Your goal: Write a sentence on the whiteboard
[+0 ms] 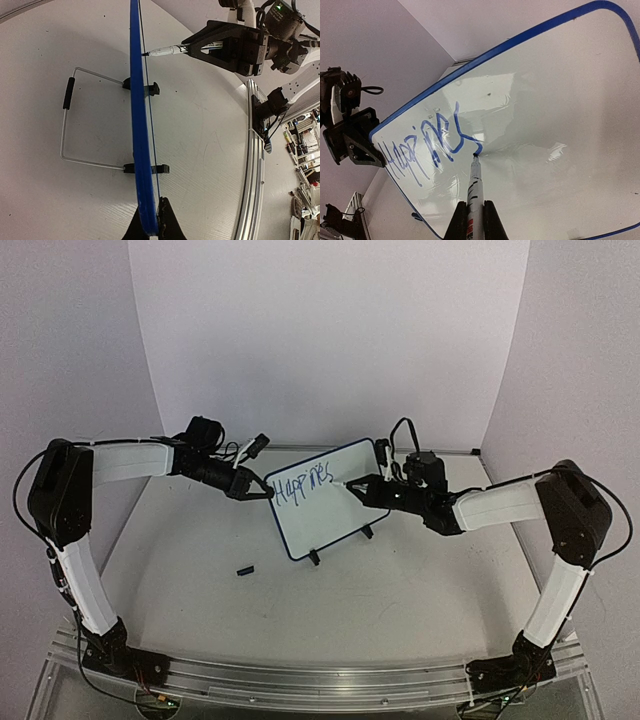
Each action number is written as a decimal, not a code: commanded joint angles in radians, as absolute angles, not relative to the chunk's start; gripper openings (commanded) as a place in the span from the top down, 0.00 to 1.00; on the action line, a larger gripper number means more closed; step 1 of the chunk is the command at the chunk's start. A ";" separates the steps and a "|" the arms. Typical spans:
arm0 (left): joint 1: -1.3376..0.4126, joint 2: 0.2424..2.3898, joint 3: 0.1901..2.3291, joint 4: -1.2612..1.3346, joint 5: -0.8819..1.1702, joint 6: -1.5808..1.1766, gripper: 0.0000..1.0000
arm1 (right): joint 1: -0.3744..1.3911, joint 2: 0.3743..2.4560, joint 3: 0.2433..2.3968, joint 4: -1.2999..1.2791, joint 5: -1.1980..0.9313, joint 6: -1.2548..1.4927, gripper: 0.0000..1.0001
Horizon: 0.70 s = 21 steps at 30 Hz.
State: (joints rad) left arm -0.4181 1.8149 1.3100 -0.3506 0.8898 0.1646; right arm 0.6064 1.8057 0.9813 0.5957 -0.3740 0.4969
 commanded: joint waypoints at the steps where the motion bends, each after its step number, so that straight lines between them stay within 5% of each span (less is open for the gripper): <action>1: -0.449 1.822 1.327 -0.408 0.828 0.235 1.00 | 0.604 1.777 0.987 0.598 -0.416 0.486 1.00; 21: -0.449 1.817 1.328 -0.413 0.824 0.239 1.00 | 0.584 1.733 1.030 0.642 -0.307 0.518 1.00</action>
State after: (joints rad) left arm -0.4267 1.8151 1.3163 -0.3504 0.8860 0.1839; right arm 0.5985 1.7186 0.9894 0.6134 -0.3491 0.5140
